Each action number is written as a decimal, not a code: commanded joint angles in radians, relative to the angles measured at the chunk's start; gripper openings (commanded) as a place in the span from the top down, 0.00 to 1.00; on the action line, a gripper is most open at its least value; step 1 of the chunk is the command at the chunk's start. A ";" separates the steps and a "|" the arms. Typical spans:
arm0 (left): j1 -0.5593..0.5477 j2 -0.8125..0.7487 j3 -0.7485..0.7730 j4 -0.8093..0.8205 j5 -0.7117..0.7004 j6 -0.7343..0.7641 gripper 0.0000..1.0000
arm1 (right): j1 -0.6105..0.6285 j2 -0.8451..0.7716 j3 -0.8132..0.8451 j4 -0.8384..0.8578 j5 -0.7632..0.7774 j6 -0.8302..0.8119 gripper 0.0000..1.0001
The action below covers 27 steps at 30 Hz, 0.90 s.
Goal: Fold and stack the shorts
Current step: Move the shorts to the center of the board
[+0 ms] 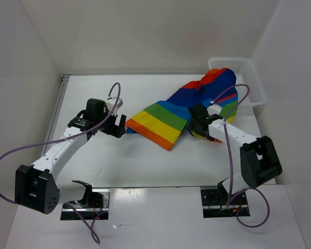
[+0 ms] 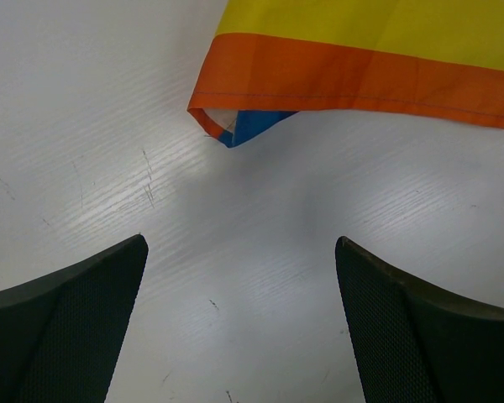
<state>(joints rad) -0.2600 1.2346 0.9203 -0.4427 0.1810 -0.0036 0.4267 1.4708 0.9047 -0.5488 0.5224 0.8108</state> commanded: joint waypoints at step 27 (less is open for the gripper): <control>-0.004 -0.083 -0.064 0.039 -0.015 0.004 0.01 | -0.072 -0.015 0.103 0.078 0.011 -0.066 0.74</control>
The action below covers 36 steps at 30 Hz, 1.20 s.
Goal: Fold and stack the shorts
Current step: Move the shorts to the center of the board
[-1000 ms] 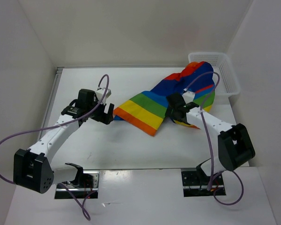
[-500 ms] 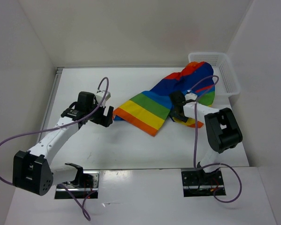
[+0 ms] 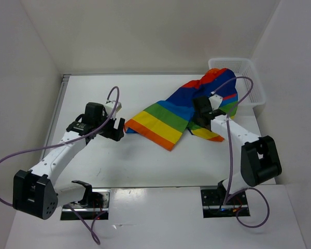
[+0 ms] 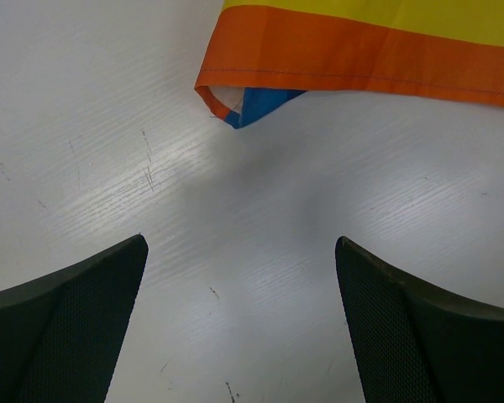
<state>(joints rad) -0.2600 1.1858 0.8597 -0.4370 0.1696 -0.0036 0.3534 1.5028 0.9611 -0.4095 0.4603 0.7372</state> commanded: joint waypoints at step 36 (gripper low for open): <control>-0.004 -0.052 -0.013 0.064 -0.047 0.004 0.01 | -0.018 -0.254 0.384 -0.054 0.164 -0.185 1.00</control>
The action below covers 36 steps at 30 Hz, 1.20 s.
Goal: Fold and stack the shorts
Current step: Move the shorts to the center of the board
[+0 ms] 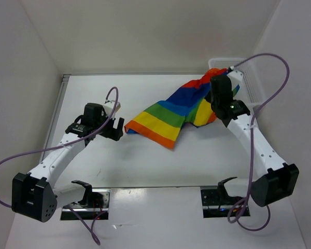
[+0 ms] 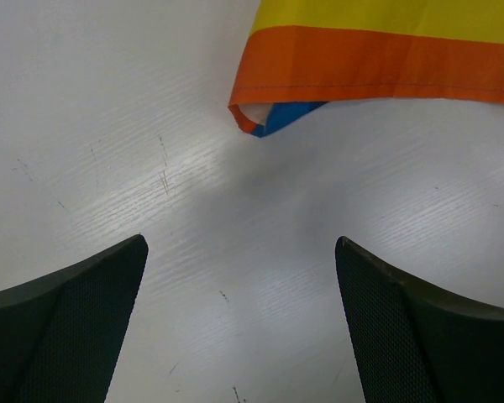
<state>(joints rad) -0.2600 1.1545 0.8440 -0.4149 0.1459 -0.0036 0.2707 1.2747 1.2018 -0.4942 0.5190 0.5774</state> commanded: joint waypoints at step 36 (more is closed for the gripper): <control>-0.248 0.296 0.239 0.013 -0.034 0.004 0.01 | -0.167 0.109 0.025 0.124 -0.189 -0.059 0.17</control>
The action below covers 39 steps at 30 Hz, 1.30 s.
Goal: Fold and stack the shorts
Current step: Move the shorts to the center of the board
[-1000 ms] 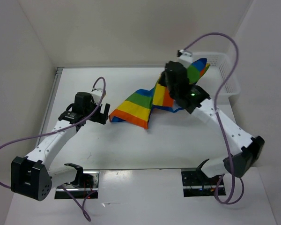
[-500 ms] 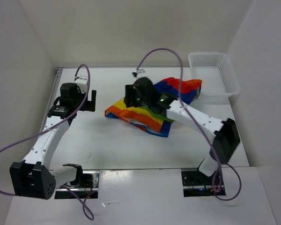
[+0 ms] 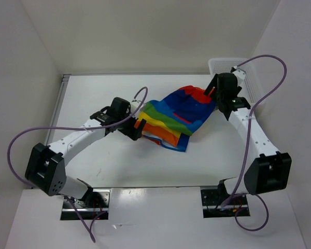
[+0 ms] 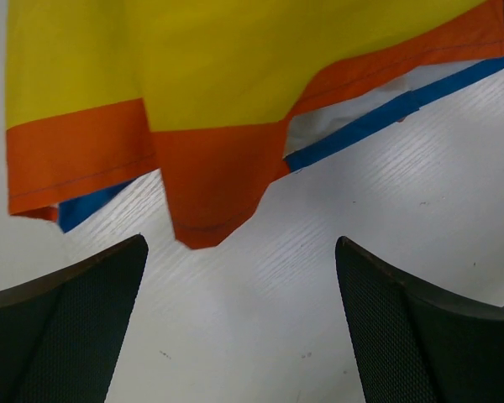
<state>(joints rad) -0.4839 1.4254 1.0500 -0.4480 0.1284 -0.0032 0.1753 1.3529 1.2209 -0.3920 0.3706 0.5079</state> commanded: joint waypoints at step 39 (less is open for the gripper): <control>-0.065 0.069 -0.007 0.304 -0.311 0.003 1.00 | -0.245 0.355 0.238 0.242 -0.308 -0.045 1.00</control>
<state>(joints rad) -0.5694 1.5417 1.0447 -0.2298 -0.0547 -0.0032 -0.1135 1.8206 1.4078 -0.1951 0.0467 0.4698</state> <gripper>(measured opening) 0.003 0.057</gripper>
